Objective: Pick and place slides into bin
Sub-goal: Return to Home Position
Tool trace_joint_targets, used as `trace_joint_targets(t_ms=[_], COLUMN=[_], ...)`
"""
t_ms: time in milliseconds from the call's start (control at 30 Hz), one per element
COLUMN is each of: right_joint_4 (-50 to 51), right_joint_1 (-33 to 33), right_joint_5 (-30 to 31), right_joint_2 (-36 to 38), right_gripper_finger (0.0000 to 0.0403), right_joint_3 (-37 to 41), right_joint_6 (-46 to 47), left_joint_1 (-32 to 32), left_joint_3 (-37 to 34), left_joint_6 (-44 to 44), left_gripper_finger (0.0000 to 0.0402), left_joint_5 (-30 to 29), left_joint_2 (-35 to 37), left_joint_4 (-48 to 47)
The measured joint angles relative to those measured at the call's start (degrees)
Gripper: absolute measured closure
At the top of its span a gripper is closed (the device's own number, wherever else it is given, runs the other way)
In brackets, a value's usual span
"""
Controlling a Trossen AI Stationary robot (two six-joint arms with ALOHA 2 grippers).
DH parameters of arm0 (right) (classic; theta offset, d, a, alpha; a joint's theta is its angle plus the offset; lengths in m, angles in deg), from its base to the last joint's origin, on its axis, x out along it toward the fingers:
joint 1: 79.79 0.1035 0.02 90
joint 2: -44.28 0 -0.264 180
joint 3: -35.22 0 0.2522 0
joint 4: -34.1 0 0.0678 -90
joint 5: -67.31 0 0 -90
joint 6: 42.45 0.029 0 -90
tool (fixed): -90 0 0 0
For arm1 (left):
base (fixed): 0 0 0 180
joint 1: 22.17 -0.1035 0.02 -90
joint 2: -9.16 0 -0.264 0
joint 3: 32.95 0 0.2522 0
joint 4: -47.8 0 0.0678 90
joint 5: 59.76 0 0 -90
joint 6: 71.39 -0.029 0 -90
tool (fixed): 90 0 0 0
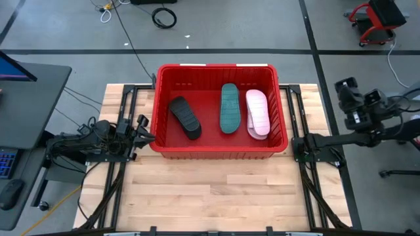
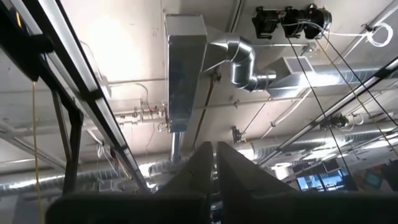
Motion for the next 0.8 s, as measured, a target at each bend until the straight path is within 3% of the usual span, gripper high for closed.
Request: trace_joint_targets(t_ms=[433,533,633,700,800], right_joint_4=[0.0,-0.3,-6.6,-13.0,-17.0], right_joint_1=[0.0,0.0,0.0,0.0,0.0], right_joint_5=[-1.3,-10.4,-18.4,-18.9,-12.3], right_joint_2=[0.0,-0.2,-0.4,-0.3,-0.3], right_gripper_finger=[0.0373,0.0373,0.0373,0.0373,0.0373], right_joint_3=[-2.4,2.8,11.4,17.0,24.2], right_joint_6=[-1.4,0.5,0.8,1.4,3.3], left_joint_1=[0.0,0.0,0.0,0.0,0.0], left_joint_3=[0.0,0.0,0.0,0.0,0.0], left_joint_6=[0.0,0.0,0.0,0.0,0.0], left_gripper_finger=[0.0343,0.0347,0.0352,0.0353,0.0351], left_joint_5=[0.0,0.0,0.0,0.0,0.0], left_joint_2=[0.0,0.0,0.0,0.0,0.0], left_joint_4=[0.0,0.0,-0.1,-0.1,-0.1])
